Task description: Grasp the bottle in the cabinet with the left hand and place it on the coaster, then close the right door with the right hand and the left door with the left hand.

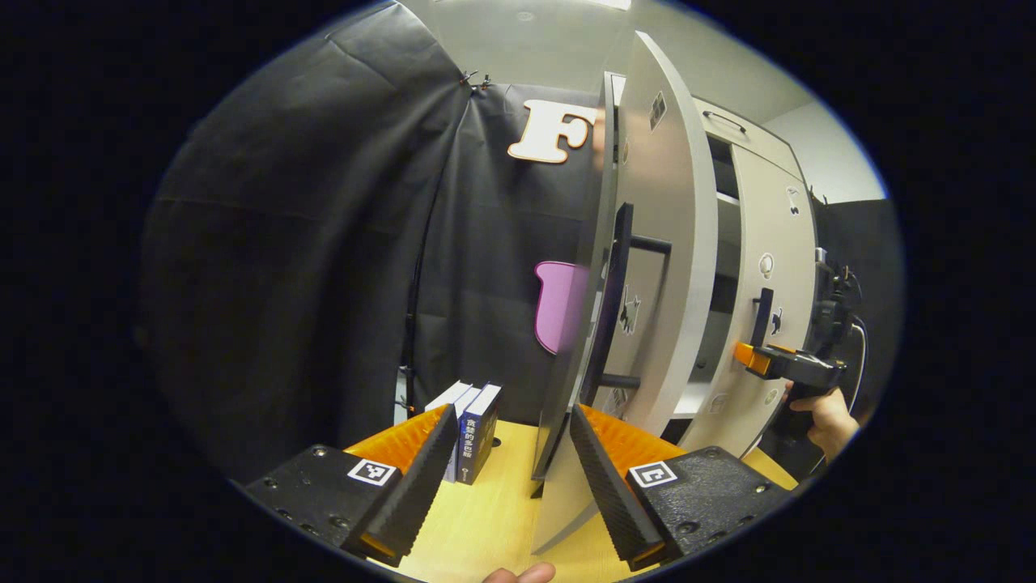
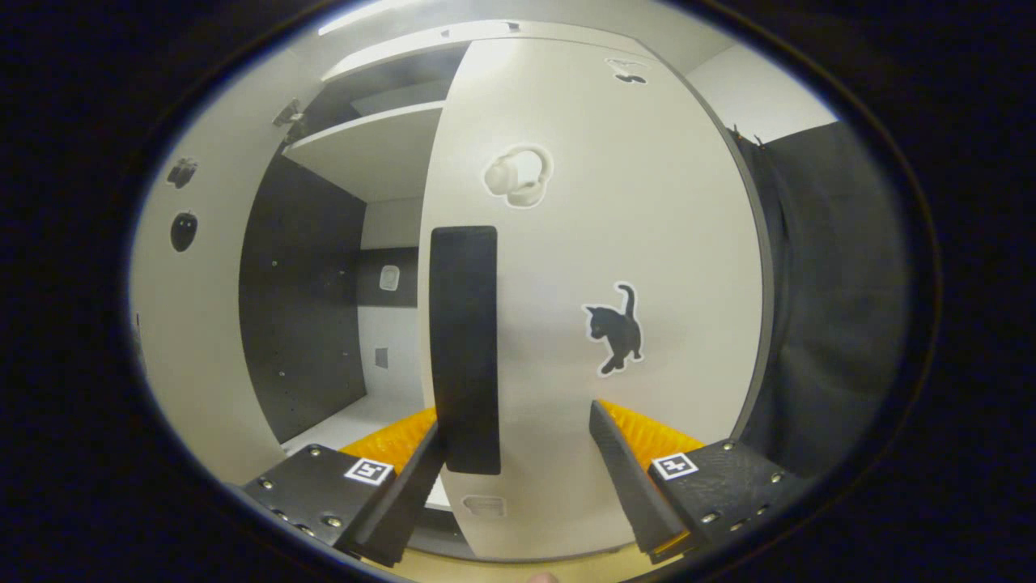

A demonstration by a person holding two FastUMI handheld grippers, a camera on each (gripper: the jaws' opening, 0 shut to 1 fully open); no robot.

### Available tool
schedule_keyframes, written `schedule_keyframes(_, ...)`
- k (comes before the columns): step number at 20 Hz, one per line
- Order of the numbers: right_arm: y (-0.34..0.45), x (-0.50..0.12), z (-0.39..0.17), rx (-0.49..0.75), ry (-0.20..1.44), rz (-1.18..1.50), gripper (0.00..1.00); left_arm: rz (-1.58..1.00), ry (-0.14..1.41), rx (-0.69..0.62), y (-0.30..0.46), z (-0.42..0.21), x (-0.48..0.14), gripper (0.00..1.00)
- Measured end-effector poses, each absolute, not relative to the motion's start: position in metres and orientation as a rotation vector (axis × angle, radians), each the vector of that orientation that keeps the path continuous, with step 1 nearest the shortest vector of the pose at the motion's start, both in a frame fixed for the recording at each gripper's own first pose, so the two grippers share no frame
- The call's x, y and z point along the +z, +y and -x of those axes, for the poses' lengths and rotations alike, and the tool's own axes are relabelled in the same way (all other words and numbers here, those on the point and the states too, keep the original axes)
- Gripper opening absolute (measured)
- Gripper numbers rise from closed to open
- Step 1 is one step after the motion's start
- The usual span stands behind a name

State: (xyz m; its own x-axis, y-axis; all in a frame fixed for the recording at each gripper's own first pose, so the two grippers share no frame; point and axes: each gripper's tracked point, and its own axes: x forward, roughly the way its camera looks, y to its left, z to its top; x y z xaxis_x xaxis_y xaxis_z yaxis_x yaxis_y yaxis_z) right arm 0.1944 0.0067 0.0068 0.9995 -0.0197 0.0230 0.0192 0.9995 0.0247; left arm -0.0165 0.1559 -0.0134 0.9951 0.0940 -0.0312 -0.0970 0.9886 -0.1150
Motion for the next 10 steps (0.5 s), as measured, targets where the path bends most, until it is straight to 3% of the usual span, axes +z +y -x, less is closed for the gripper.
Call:
schedule_keyframes(1,0.006,0.007,-0.195,-0.020,-0.025,-0.024,1.00,0.118,0.019,0.085,0.155,0.018,-0.010,0.94)
schedule_keyframes(2,0.006,0.007,-0.195,-0.019,-0.026,-0.022,1.00,0.119,0.014,0.065,0.152,0.017,-0.005,0.89)
schedule_keyframes(10,0.006,0.007,-0.195,-0.018,-0.015,-0.032,1.00,0.039,-0.012,-0.016,0.137,0.007,0.012,0.89)
